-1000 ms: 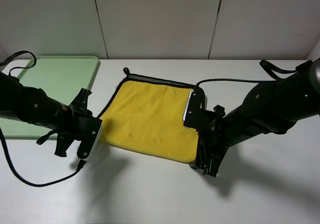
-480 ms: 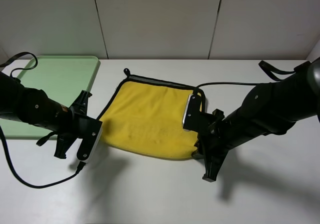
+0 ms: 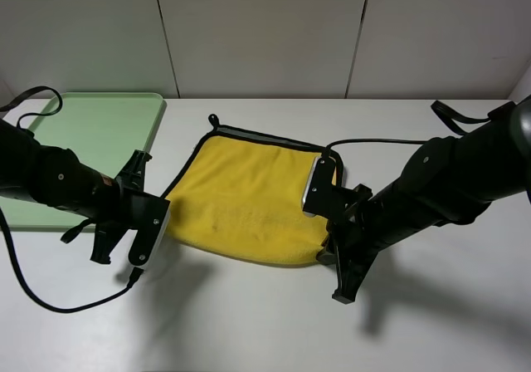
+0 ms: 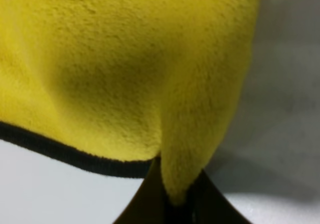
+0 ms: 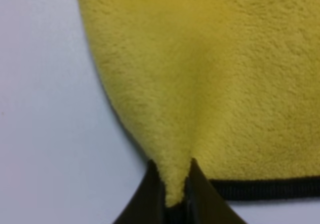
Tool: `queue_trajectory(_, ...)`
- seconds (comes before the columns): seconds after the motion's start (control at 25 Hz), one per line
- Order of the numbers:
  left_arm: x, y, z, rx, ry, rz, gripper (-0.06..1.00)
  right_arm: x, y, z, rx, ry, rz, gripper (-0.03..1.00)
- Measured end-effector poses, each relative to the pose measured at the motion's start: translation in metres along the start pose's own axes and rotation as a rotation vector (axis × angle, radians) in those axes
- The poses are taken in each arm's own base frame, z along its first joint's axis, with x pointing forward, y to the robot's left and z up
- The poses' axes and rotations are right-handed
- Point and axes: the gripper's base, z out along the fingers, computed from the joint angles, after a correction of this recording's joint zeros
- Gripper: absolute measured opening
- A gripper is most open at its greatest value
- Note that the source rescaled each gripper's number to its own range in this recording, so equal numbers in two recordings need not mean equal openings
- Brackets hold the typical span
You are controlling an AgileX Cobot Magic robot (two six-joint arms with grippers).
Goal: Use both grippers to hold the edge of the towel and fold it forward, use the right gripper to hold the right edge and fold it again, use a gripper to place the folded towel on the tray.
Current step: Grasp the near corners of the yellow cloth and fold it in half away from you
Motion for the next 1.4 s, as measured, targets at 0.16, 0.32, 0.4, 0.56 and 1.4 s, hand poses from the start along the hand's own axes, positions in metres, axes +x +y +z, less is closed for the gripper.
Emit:
queue_trajectory(0.16,0.0,0.003,-0.009,-0.016,-0.003,-0.021,0.0,-0.001,0.001,-0.003,-0.01,-0.01,0.002,0.0)
queue_trajectory(0.32,0.0,0.01,-0.024,-0.057,-0.009,-0.075,0.0,-0.004,0.001,-0.008,-0.01,-0.029,0.027,0.0)
queue_trajectory(0.4,-0.001,0.013,-0.032,-0.077,-0.014,-0.083,0.0,-0.006,0.001,-0.012,-0.007,-0.042,0.047,0.0)
queue_trajectory(0.56,-0.002,0.016,-0.046,-0.092,-0.026,-0.088,0.0,-0.01,0.0,-0.023,-0.002,-0.076,0.08,0.0)
queue_trajectory(1.4,-0.006,0.02,-0.13,-0.208,-0.091,-0.078,0.0,-0.025,0.006,-0.096,0.034,-0.242,0.138,0.0)
